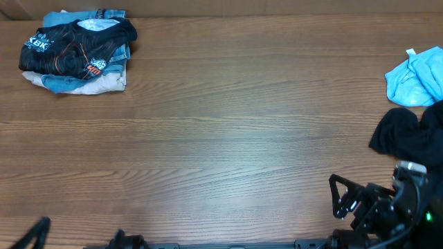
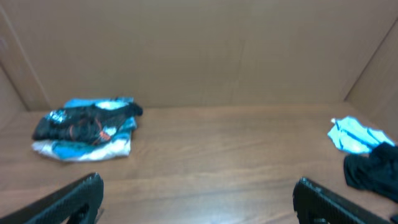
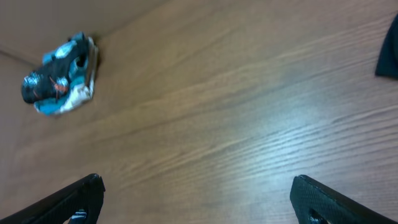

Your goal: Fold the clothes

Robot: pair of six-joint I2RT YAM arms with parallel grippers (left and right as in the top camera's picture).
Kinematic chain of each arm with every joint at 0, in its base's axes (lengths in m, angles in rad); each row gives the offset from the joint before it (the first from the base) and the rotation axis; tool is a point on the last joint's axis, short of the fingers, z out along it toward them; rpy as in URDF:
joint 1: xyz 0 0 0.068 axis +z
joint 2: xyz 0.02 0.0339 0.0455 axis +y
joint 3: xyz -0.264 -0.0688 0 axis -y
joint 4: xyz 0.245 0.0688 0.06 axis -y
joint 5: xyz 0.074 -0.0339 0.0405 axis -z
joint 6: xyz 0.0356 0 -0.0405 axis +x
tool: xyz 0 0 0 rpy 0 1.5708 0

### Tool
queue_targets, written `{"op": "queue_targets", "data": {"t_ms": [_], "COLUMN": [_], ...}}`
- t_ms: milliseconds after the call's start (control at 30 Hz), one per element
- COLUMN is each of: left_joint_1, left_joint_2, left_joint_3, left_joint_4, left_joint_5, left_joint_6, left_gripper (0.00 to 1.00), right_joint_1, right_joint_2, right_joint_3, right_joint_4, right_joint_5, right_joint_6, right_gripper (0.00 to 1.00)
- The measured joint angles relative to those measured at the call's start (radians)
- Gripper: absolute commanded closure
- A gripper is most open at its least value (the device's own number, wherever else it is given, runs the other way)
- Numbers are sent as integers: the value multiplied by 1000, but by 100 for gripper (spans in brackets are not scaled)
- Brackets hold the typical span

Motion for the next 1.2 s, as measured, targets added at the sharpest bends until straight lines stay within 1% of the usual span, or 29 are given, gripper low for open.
{"op": "queue_targets", "data": {"t_ms": [167,333,400,533,633,800,1000,1200], "left_joint_1": [0,0,0,0,0,0,0,0], "left_joint_2": [-235,-406,-441,-444,-441,-441,-441,-441], "left_joint_3": [-381,-680,-790,-978,-1063,-1122,-1166,-1170], "left_joint_4": [209,358,377,412,454,477,469,465], "left_joint_5": [37,56,60,61,60,61,61,61], "left_joint_6": [-24,-65,-92,-129,-138,-149,-152,-152], "left_gripper": [0,0,0,0,0,0,0,0], "right_joint_1": [0,0,0,0,0,0,0,0], "right_joint_2": [-111,-165,-163,-163,-163,-163,-163,-163], "right_joint_3": [-52,-133,-173,-235,-247,-247,-247,-247], "right_joint_4": [59,175,210,253,281,301,300,285], "right_joint_5": [40,84,93,99,105,106,106,106], "right_joint_6": [44,71,92,113,122,129,130,130], "right_gripper": [0,0,0,0,0,0,0,0]}}
